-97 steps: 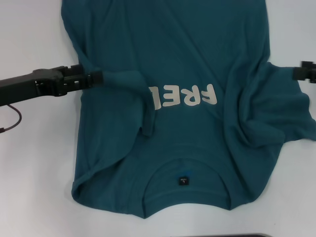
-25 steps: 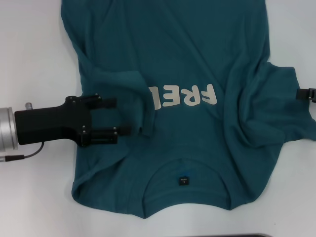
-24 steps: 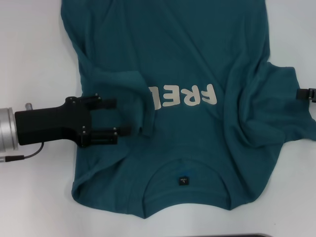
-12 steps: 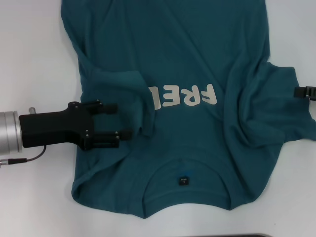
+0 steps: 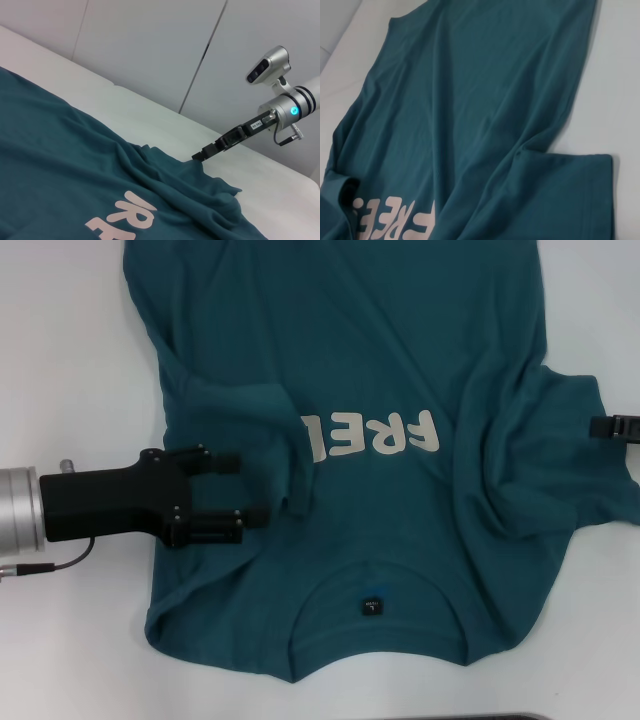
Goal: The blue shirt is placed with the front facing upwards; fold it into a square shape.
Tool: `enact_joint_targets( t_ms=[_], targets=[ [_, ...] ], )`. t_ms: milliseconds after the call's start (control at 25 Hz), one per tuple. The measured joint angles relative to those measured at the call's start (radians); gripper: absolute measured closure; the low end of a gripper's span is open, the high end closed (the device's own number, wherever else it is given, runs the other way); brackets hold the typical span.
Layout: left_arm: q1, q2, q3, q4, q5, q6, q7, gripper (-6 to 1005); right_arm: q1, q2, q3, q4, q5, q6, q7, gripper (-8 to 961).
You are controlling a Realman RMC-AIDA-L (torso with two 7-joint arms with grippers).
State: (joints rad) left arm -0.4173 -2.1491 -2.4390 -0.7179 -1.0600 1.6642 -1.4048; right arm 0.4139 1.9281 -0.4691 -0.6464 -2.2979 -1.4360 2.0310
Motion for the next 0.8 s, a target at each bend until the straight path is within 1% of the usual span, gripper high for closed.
enact_joint_targets(
  t_ms=[240, 440, 720, 800],
  targets=[
    [0.0, 0.0, 0.0, 0.0, 0.0, 0.0, 0.0, 125, 0.007, 0.001, -0.003, 0.012, 0.0, 0.002, 0.0, 67],
    [0.0, 0.0, 0.0, -0.001, 0.0, 0.001, 0.0, 125, 0.018, 0.01, -0.026, 0.013, 0.0, 0.003, 0.0, 68],
    [0.0, 0.001, 0.0, -0.002, 0.0, 0.002, -0.002, 126, 0.022, 0.011, -0.036, 0.012, 0.0, 0.002, 0.001, 69],
    [0.0, 0.002, 0.0, -0.002, 0.0, 0.002, -0.002, 126, 0.022, 0.01, -0.036, 0.012, 0.0, 0.0, 0.001, 137]
  ],
)
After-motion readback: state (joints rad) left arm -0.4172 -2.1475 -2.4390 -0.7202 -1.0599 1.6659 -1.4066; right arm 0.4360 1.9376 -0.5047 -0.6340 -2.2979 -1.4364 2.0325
